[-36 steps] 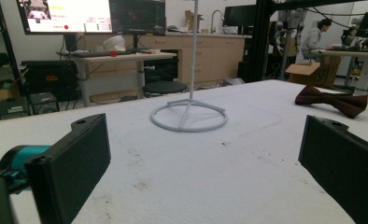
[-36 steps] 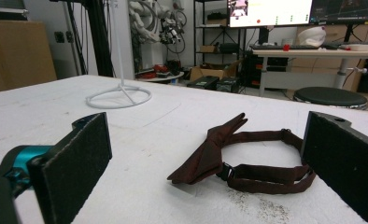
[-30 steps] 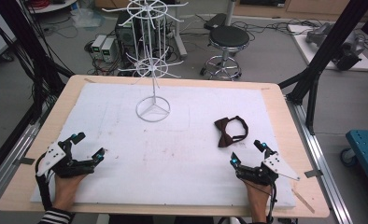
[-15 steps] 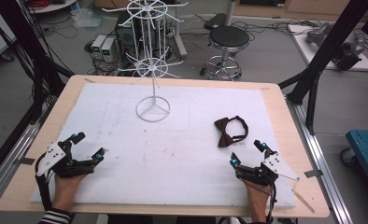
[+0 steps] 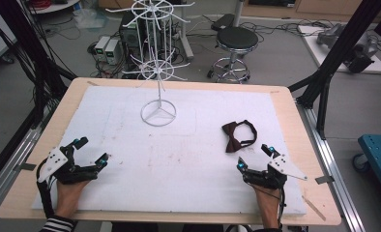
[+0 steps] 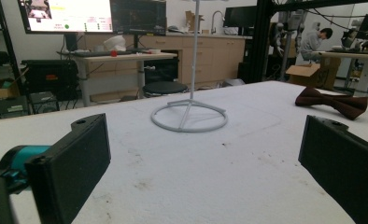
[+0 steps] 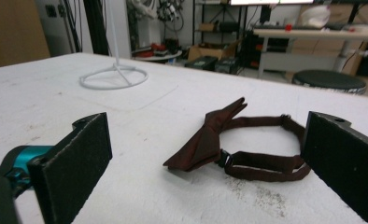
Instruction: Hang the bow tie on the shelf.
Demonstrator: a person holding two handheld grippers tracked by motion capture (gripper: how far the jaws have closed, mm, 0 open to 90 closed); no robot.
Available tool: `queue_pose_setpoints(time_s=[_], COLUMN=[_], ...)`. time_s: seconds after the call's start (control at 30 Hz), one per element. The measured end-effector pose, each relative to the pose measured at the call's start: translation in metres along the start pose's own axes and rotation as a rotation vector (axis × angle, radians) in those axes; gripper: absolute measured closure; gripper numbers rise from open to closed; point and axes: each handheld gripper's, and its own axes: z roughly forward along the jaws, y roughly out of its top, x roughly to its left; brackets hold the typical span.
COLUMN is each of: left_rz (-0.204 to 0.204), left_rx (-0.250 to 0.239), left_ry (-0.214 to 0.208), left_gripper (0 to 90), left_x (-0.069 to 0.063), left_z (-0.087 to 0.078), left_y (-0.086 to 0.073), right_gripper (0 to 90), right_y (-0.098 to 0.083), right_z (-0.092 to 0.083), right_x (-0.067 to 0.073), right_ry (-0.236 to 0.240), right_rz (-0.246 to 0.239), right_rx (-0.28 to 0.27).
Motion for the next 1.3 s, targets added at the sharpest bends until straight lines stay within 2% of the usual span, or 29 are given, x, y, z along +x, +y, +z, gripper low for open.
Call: queue_pose_setpoints(time_s=[0.27, 0.33, 0.37, 0.5, 0.6, 0.7, 0.87, 0.97, 1.1, 1.27, 1.3], left_rz=[0.0, 0.001, 0.0, 0.0, 0.002, 0.001, 0.001, 0.001, 0.0, 0.0, -0.001], left_rx=[-0.002, -0.002, -0.003, -0.002, -0.001, -0.001, -0.002, -0.003, -0.002, -0.004, -0.003], left_ry=[-0.001, 0.0, 0.001, 0.0, 0.001, 0.001, 0.0, 0.0, 0.0, 0.0, 0.0], left_gripper=[2.6, 2.6, 2.6, 2.6, 2.6, 2.6, 2.6, 2.6, 2.6, 2.6, 2.6], left_x=[0.0, 0.0, 0.0, 0.0, 0.0, 0.0, 0.0, 0.0, 0.0, 0.0, 0.0], left_z=[0.0, 0.0, 0.0, 0.0, 0.0, 0.0, 0.0, 0.0, 0.0, 0.0, 0.0], left_y=[0.0, 0.0, 0.0, 0.0, 0.0, 0.0, 0.0, 0.0, 0.0, 0.0, 0.0], right_gripper=[1.2, 1.2, 1.2, 1.2, 1.2, 1.3, 1.2, 1.3, 1.3, 1.3, 1.3], right_y=[0.012, 0.015, 0.018, 0.023, 0.031, 0.034, 0.041, 0.043, 0.047, 0.049, 0.049], right_z=[0.01, 0.014, 0.017, 0.024, 0.033, 0.037, 0.05, 0.053, 0.061, 0.069, 0.074], right_x=[-0.002, -0.003, -0.003, -0.005, -0.005, -0.005, -0.006, -0.006, -0.007, -0.008, -0.008], right_ry=[0.012, 0.016, 0.014, 0.022, 0.027, 0.035, 0.051, 0.063, 0.079, 0.073, 0.073], right_rz=[-0.024, -0.032, -0.042, -0.042, -0.078, -0.086, -0.105, -0.103, -0.105, -0.086, -0.103], right_rx=[0.086, 0.121, 0.158, 0.192, 0.247, 0.268, 0.349, 0.372, 0.431, 0.501, 0.532])
